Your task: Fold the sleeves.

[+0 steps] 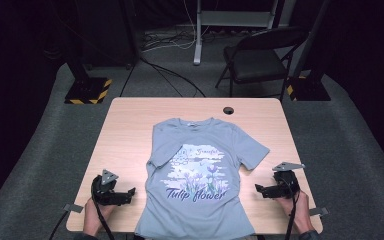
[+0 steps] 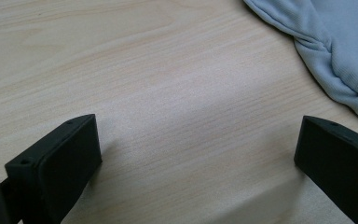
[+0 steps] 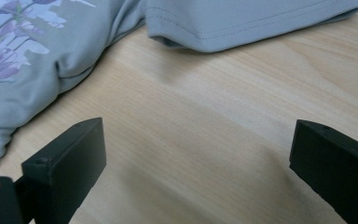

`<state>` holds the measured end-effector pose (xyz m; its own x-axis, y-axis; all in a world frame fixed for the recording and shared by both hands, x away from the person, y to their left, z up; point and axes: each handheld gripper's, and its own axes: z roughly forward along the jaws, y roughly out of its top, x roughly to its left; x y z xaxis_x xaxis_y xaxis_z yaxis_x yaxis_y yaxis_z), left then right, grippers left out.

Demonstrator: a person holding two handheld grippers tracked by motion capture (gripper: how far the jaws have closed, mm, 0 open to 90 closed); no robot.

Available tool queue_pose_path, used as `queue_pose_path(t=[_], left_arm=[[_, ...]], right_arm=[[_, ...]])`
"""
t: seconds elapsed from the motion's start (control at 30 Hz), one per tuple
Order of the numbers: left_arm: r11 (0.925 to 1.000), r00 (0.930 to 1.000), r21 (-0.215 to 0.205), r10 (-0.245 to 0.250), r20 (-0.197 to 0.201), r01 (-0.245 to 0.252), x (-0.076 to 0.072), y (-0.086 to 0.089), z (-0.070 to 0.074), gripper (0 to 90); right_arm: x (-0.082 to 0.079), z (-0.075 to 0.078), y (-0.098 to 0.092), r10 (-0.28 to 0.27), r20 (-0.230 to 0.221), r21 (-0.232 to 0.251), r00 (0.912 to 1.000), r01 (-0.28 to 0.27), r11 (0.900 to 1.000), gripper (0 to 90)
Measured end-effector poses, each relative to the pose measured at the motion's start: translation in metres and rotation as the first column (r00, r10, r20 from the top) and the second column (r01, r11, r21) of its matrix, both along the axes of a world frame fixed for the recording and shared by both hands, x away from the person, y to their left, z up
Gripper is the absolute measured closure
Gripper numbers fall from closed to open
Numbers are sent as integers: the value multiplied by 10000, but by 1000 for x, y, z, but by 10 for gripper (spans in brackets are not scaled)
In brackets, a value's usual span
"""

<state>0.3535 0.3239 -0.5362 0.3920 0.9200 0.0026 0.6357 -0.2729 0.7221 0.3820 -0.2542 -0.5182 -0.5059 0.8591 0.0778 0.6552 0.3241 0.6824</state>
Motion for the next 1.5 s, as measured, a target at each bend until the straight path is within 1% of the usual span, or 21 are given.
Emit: queue_pose_path(t=[0.1, 0.17, 0.23, 0.27, 0.3, 0.5, 0.53, 0.57, 0.6, 0.63, 0.67, 0.73, 0.8, 0.93, 1.1, 1.27, 1.37, 1.4, 1.43, 1.5], left_arm=[[10000, 10000, -1, 0, 1, 0, 0, 0, 0, 0], [10000, 10000, -1, 1, 1, -1, 0, 0, 0, 0], [10000, 10000, -2, 2, 1, -2, 0, 0, 0, 0], [10000, 10000, -2, 2, 1, -2, 0, 0, 0, 0], [10000, 10000, -1, 0, 1, 0, 0, 0, 0, 0], [10000, 10000, -3, 2, 1, -2, 0, 0, 0, 0], [10000, 10000, 0, 1, 2, -1, 0, 0, 0, 0], [10000, 10000, 0, 2, 3, -2, 0, 0, 0, 0], [10000, 10000, -1, 3, 3, -3, 0, 0, 0, 0], [10000, 10000, -1, 3, 3, -3, 0, 0, 0, 0], [10000, 10000, -1, 3, 4, -3, 0, 0, 0, 0], [10000, 10000, 1, 3, 2, -3, 0, 0, 0, 0], [10000, 10000, 2, 1, 3, -1, 0, 0, 0, 0], [10000, 10000, 1, 2, 1, -2, 0, 0, 0, 0], [10000, 10000, 3, 2, 2, -2, 0, 0, 0, 0], [10000, 10000, -4, 7, 6, -7, 0, 0, 0, 0], [10000, 10000, -2, 5, 5, -5, 0, 0, 0, 0], [10000, 10000, -1, 3, 5, -3, 0, 0, 0, 0], [10000, 10000, -1, 4, 2, -4, 0, 0, 0, 0], [10000, 10000, 1, 2, 3, -2, 0, 0, 0, 0]], right_arm=[[8, 1, -1, -35, -154, -4, 9999, 35, 10000, 30], [13, 3, -3, -92, -173, -83, 9998, 90, 9999, 33], [18, 5, -5, -142, -256, 31, 9996, 143, 9999, 37], [18, 5, -5, -142, -256, 31, 9996, 143, 9999, 37], [23, 8, -6, -178, -247, -66, 9995, 176, 9998, 37], [42, 18, -11, -306, -424, -27, 9986, 305, 9995, 39], [42, 18, -11, -306, -424, -27, 9986, 305, 9995, 39], [49, 21, -13, -366, -496, -39, 9981, 365, 9993, 40], [52, 23, -14, -406, -520, -51, 9978, 404, 9992, 40], [52, 23, -14, -406, -520, -51, 9978, 404, 9992, 40], [59, 25, -14, -429, -575, -149, 9974, 421, 9990, 41], [65, 27, -14, -436, -650, -102, 9969, 430, 9990, 43], [71, 28, -14, -492, -687, -184, 9964, 481, 9987, 43], [83, 29, -15, -542, -805, -198, 9953, 527, 9984, 43], [98, 29, -15, -695, -1137, -218, 9911, 674, 9975, 40], [113, 30, -16, -805, -1327, -212, 9879, 783, 9967, 29], [120, 30, -17, -895, -1415, -165, 9859, 881, 9960, 25], [120, 30, -17, -895, -1415, -165, 9859, 881, 9960, 25], [125, 29, -19, -948, -1521, -96, 9838, 944, 9955, 25], [128, 28, -19, -998, -1563, -135, 9827, 989, 9950, 29]])
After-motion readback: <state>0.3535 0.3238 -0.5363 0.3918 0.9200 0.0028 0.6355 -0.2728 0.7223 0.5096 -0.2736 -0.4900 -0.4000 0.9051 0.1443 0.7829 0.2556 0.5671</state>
